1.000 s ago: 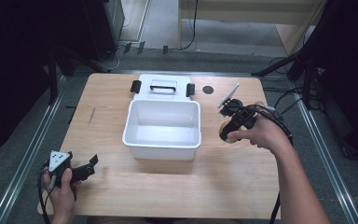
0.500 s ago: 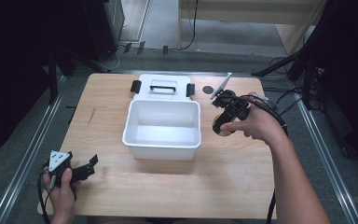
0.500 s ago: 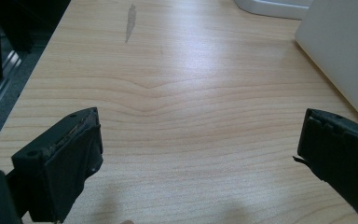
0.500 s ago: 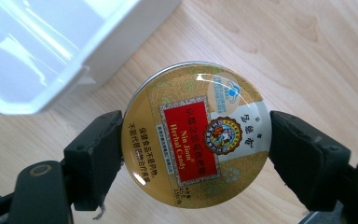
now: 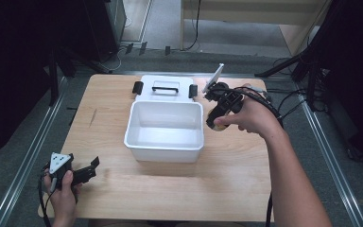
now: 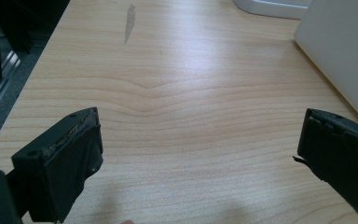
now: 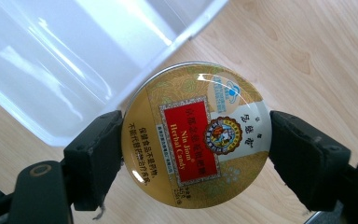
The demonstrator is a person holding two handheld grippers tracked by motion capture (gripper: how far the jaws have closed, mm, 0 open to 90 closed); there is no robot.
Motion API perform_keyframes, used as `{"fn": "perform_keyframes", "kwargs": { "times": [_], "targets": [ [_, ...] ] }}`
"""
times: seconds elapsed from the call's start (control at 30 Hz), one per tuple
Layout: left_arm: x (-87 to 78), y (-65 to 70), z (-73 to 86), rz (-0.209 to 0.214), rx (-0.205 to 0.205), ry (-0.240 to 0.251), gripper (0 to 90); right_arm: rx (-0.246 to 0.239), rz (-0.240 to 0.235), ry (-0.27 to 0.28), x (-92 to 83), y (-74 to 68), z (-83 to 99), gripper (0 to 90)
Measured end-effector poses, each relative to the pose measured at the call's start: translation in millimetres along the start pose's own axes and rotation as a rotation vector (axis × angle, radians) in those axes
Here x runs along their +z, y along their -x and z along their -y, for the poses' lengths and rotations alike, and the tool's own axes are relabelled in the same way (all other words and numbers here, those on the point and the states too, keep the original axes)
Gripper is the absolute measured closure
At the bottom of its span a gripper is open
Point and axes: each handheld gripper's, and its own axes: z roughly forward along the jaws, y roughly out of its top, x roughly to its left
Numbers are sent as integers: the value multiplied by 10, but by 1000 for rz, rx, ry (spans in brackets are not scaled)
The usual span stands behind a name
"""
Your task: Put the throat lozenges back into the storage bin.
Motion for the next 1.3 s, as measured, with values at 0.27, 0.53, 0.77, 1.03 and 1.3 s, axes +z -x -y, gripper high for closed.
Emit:
{"fn": "perform_keyframes", "kwargs": {
  "times": [0.27,0.53,0.77,1.03,1.3],
  "targets": [
    [1,-3,0,1,0,1,3,-31,-2,2,-31,-112,-168,211],
    [2,-5,0,2,-1,0,2,-62,-9,7,15,-228,-289,211],
    [5,-2,-2,2,-1,2,2,-85,-17,11,75,-317,-368,211],
    [6,-3,-2,3,-4,2,3,-141,-15,29,154,-418,-445,210],
    [7,-7,-3,4,-5,3,3,-324,-9,60,225,-535,-445,211]
  ]
}}
